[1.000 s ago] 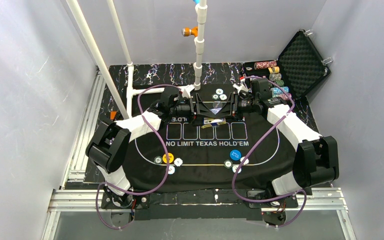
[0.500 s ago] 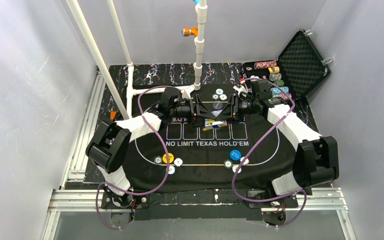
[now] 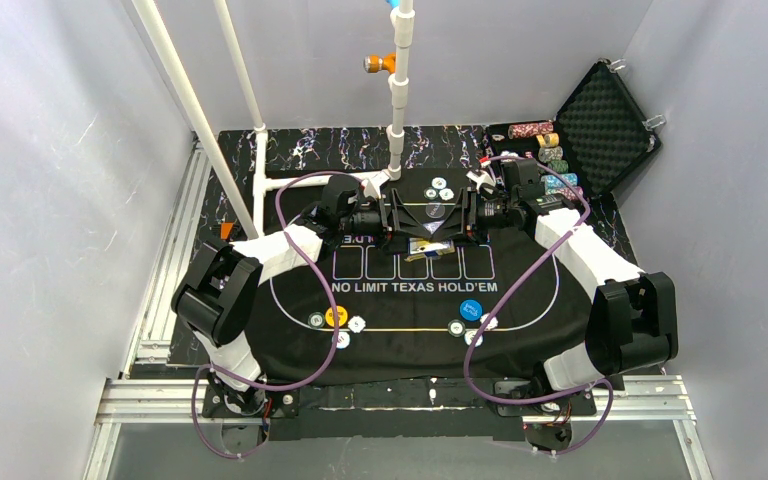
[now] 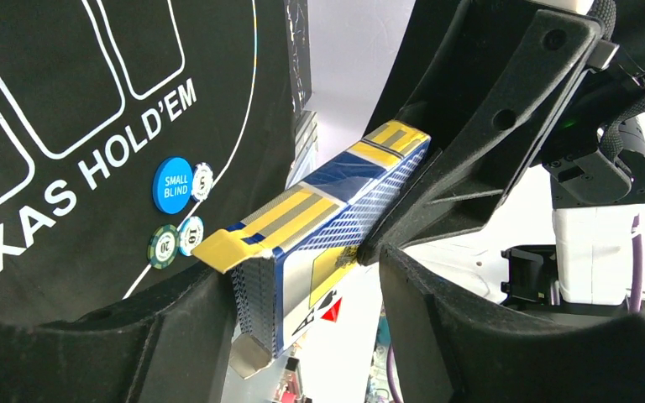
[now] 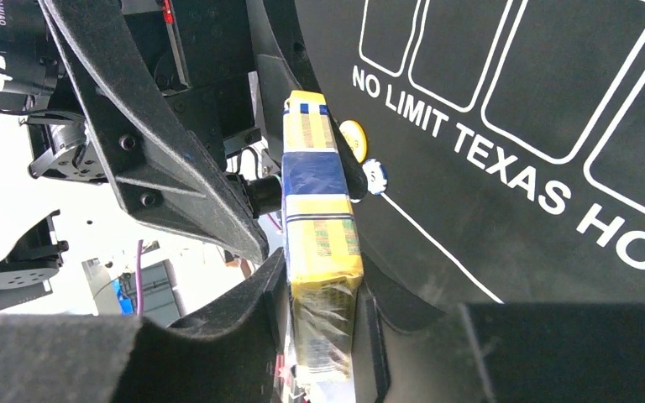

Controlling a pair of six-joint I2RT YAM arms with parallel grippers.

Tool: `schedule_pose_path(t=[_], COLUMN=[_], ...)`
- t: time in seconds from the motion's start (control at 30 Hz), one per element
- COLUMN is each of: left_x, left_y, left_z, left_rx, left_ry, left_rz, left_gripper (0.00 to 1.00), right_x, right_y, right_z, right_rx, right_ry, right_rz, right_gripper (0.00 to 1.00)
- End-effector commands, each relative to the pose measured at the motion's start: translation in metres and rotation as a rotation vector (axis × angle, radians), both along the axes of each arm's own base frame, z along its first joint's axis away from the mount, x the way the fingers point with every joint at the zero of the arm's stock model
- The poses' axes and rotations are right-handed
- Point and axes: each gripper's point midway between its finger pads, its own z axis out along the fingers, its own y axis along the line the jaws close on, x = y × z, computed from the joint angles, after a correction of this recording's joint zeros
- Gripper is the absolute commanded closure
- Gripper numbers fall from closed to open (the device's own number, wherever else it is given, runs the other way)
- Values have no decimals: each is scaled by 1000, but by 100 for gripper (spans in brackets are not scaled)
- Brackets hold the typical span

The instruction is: Distribute texas hold em gaming equipment

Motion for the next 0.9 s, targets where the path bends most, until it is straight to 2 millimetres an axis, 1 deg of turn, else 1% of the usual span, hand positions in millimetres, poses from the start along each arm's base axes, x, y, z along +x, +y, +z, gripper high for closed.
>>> schedule_pose_path(t=[0.0, 0.1, 0.43, 0.57, 0.73, 0.87], left_x=[-2, -2, -3, -4, -5, -5], left_y=[1, 1, 0, 0, 0, 0], left_z=[16, 15, 11, 11, 11, 12], left_rx=[-31, -31, -28, -28, -34, -37], left_ry=[-43, -37, -23, -20, -14, -14], left_rz=[-9, -8, -14, -18, -22, -20], left_gripper=[42, 42, 42, 41, 41, 43], right_x=[4, 3, 4, 5, 5, 6], right_y=[1, 2, 3, 4, 4, 4], right_z=[20, 21, 24, 27, 28, 30], right_rx=[37, 44, 62, 71, 75, 82], right_ry=[-56, -54, -48, -53, -55, -57], right_rz=[8, 11, 8, 12, 13, 12], right_gripper=[60, 57, 55, 46, 48, 50])
